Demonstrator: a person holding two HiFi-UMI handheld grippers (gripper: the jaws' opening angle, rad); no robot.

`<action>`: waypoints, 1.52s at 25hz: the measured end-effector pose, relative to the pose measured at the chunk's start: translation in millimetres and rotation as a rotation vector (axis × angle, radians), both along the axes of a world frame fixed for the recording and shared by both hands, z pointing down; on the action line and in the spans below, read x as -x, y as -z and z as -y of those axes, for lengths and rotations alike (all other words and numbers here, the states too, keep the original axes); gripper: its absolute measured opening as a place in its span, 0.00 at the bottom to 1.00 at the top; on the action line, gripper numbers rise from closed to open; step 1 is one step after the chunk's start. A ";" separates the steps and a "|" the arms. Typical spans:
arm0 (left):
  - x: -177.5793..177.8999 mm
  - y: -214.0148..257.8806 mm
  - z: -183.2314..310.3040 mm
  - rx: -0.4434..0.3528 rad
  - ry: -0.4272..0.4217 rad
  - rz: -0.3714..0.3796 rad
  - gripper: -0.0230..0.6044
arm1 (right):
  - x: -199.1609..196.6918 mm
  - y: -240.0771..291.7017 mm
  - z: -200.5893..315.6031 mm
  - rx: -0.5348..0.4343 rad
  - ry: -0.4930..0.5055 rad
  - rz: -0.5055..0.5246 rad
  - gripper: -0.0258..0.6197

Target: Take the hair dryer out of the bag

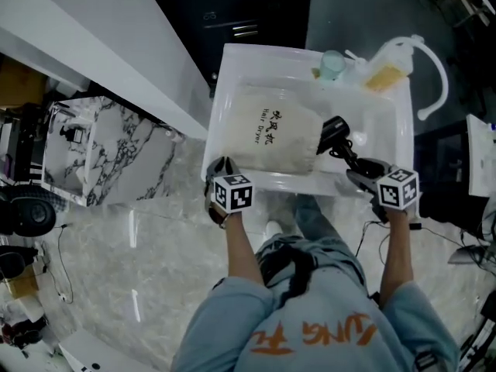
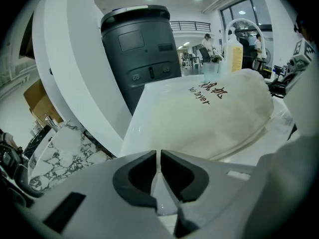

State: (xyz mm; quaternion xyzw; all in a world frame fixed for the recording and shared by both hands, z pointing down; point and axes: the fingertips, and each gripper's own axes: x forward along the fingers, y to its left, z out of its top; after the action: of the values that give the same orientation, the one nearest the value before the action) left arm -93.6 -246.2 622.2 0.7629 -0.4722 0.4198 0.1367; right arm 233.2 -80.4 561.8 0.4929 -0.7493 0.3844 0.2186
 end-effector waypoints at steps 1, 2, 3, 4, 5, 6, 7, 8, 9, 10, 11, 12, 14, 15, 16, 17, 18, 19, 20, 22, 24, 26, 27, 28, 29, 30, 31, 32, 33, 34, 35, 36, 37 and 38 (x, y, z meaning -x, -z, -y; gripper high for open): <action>0.0 0.0 0.0 -0.001 -0.001 0.001 0.08 | -5.6 1.8 -4.0 -0.005 -0.036 0.003 0.39; -0.1 -0.2 -0.3 -0.003 -0.004 0.005 0.08 | -10.7 3.9 -6.9 -0.011 -0.072 0.004 0.39; 0.0 -0.5 -0.8 -0.006 -0.006 0.010 0.08 | -15.6 5.9 -9.0 -0.018 -0.108 0.005 0.39; -0.1 -0.7 -1.3 -0.009 -0.006 0.013 0.08 | -21.1 7.3 -10.5 -0.026 -0.145 0.005 0.39; -0.3 -0.7 -1.7 -0.012 -0.005 0.012 0.08 | -27.0 8.6 -11.3 -0.036 -0.184 0.005 0.39; -0.7 -0.5 -1.8 -0.013 -0.002 0.005 0.08 | -32.7 9.9 -11.2 -0.050 -0.224 0.010 0.39; -1.2 -0.1 -1.9 -0.012 0.002 -0.005 0.08 | -37.2 12.0 -9.9 -0.067 -0.263 0.021 0.39; -1.7 0.8 -2.1 -0.010 0.006 -0.017 0.08 | -40.0 15.1 -7.5 -0.087 -0.301 0.036 0.39; -2.4 3.0 -2.5 -0.012 0.011 -0.031 0.08 | -41.6 19.5 -4.1 -0.108 -0.338 0.049 0.39; -3.7 7.5 -2.6 -0.024 0.015 -0.046 0.08 | -43.0 24.5 -0.5 -0.128 -0.374 0.056 0.39; -6.2 14.7 -1.9 -0.048 0.016 -0.065 0.08 | -44.6 28.3 2.3 -0.141 -0.412 0.059 0.39; -10.9 24.5 -0.3 -0.082 0.014 -0.089 0.08 | -46.6 30.7 4.2 -0.148 -0.447 0.060 0.39; -27.0 48.1 3.1 -0.153 0.006 -0.171 0.08 | -49.7 33.6 7.2 -0.158 -0.496 0.058 0.39; -37.5 60.6 3.7 -0.180 0.000 -0.225 0.08 | -50.4 35.0 8.3 -0.162 -0.513 0.055 0.39; -48.6 72.4 3.5 -0.199 -0.010 -0.278 0.08 | -50.8 36.3 9.1 -0.167 -0.526 0.050 0.39; -60.3 83.3 2.7 -0.212 -0.024 -0.326 0.08 | -51.0 37.6 9.5 -0.171 -0.538 0.045 0.39; -72.2 93.6 1.5 -0.222 -0.042 -0.371 0.08 | -51.3 38.9 9.6 -0.175 -0.549 0.041 0.39; -84.3 103.6 -0.1 -0.232 -0.059 -0.413 0.08 | -51.6 40.1 9.2 -0.178 -0.560 0.038 0.39; -96.7 113.3 -2.1 -0.242 -0.078 -0.454 0.08 | -52.1 41.5 8.5 -0.183 -0.571 0.035 0.39; -122.0 131.6 -8.2 -0.260 -0.117 -0.534 0.08 | -53.3 43.7 6.0 -0.193 -0.585 0.029 0.39; -146.2 147.8 -16.4 -0.277 -0.160 -0.600 0.07 | -55.0 45.0 2.4 -0.202 -0.591 0.022 0.39; -168.7 159.8 -25.5 -0.291 -0.203 -0.645 0.05 | -57.0 47.8 -1.3 -0.208 -0.602 0.010 0.39; -179.3 163.6 -30.4 -0.292 -0.224 -0.663 0.04 | -58.0 48.8 -2.9 -0.208 -0.608 0.003 0.39; -189.1 165.9 -35.4 -0.290 -0.244 -0.677 0.04 | -59.3 49.1 -4.3 -0.207 -0.612 -0.007 0.39; -198.0 167.0 -40.3 -0.286 -0.262 -0.688 0.04 | -60.6 48.4 -5.2 -0.205 -0.614 -0.018 0.39; -205.8 167.0 -44.8 -0.279 -0.278 -0.696 0.04 | -61.5 47.2 -5.7 -0.201 -0.614 -0.028 0.39; -212.3 166.3 -48.8 -0.272 -0.292 -0.699 0.04 | -62.0 45.6 -5.9 -0.196 -0.613 -0.035 0.39; -217.8 165.1 -52.3 -0.265 -0.304 -0.699 0.04 | -62.2 44.0 -5.9 -0.192 -0.612 -0.039 0.39; -222.7 163.4 -55.6 -0.257 -0.315 -0.699 0.04 | -62.5 42.5 -6.2 -0.186 -0.610 -0.044 0.39; -227.3 161.2 -58.5 -0.248 -0.324 -0.698 0.04 | -63.1 41.1 -6.7 -0.180 -0.608 -0.051 0.39; -231.7 158.4 -61.2 -0.237 -0.331 -0.697 0.04 | -64.0 39.4 -7.5 -0.172 -0.605 -0.060 0.39; -235.5 155.1 -63.4 -0.226 -0.336 -0.696 0.04 | -64.8 37.6 -8.0 -0.164 -0.599 -0.071 0.39; -238.7 151.8 -64.5 -0.216 -0.338 -0.695 0.04 | -65.5 35.8 -7.6 -0.156 -0.590 -0.085 0.39; -241.3 148.8 -64.7 -0.208 -0.337 -0.694 0.04 | -66.2 34.1 -6.3 -0.150 -0.577 -0.100 0.39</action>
State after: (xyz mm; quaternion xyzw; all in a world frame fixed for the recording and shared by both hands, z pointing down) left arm 147.7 -181.5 473.4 0.9360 -0.3061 0.1037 0.1392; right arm 299.4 -74.1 527.8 0.7186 -0.5930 0.3493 0.0998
